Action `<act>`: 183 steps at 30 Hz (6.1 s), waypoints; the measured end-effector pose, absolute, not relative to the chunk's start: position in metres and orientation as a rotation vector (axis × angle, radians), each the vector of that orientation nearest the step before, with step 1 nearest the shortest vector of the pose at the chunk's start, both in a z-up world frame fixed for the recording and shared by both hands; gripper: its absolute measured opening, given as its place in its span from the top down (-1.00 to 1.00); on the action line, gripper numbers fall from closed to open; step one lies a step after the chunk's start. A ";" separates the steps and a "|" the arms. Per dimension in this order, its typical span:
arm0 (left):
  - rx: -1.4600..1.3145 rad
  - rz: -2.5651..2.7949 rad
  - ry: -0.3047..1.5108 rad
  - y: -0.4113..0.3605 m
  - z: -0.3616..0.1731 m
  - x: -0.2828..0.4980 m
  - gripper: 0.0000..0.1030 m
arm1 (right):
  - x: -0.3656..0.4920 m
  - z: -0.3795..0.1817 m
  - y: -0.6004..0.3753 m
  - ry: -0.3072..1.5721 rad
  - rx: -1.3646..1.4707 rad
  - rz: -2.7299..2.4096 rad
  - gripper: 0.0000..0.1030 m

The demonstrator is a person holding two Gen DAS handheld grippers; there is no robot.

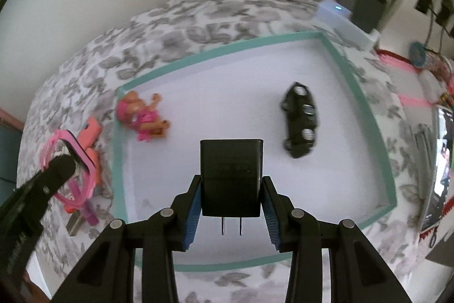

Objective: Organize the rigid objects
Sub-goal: 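Carry the charger and watch band into the tray and release both, then withdraw both open tools from the tray toward the pile of items, then grasp the pink lighter with the right tool while the left tool approaches the gold bar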

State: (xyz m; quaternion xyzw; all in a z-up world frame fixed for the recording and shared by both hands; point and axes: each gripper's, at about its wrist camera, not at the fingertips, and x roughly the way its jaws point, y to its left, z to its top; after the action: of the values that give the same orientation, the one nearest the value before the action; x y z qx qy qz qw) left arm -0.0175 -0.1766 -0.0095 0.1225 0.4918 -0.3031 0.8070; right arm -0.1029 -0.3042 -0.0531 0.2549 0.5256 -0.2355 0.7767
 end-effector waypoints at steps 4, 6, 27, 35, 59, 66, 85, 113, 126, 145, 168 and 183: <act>0.290 -0.661 1.065 -0.186 -0.017 -0.024 0.71 | -0.113 -0.053 -0.313 1.135 0.568 -0.527 0.18; 0.303 -0.667 1.075 -0.190 -0.022 -0.026 0.71 | -0.113 -0.053 -0.315 1.139 0.563 -0.536 0.18; 0.358 -0.645 1.180 -0.207 -0.073 -0.021 0.71 | -0.112 -0.086 -0.315 1.246 0.545 -0.540 0.17; 0.305 -0.638 1.195 -0.201 -0.075 -0.009 0.70 | -0.109 -0.085 -0.315 1.251 0.534 -0.540 0.17; 0.263 -0.594 1.133 -0.189 -0.040 -0.001 0.16 | -0.103 -0.054 -0.312 1.192 0.468 -0.563 0.09; 0.239 -0.573 1.060 -0.178 -0.015 0.002 0.14 | -0.106 -0.023 -0.306 1.116 0.436 -0.563 0.09; 0.266 -0.411 1.069 -0.151 -0.021 0.018 -0.49 | -0.097 -0.023 -0.296 1.114 0.389 -0.560 -0.26; 0.223 -0.289 1.060 -0.108 -0.021 0.042 -0.83 | -0.090 -0.029 -0.291 1.110 0.361 -0.575 -1.00; 0.226 -0.193 1.083 -0.049 -0.014 0.059 -0.83 | -0.062 -0.019 -0.244 1.085 0.300 -0.441 -1.00; 0.146 -0.093 1.268 0.016 -0.062 0.073 -0.83 | -0.016 -0.051 -0.144 1.173 0.195 -0.205 -1.00; 0.058 -0.028 1.325 0.044 -0.085 0.091 -0.83 | 0.018 -0.093 -0.106 1.203 0.257 -0.100 -0.04; 0.059 -0.054 1.346 0.037 -0.090 0.085 -0.83 | 0.018 -0.094 -0.107 1.192 0.323 -0.043 0.58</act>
State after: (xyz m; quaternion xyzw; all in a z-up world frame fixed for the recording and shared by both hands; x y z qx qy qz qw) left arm 0.0854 0.0366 -0.0902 0.0272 0.6232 -0.0251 0.7812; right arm 0.0178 -0.1068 -0.0940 0.1514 0.5588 -0.0203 0.8151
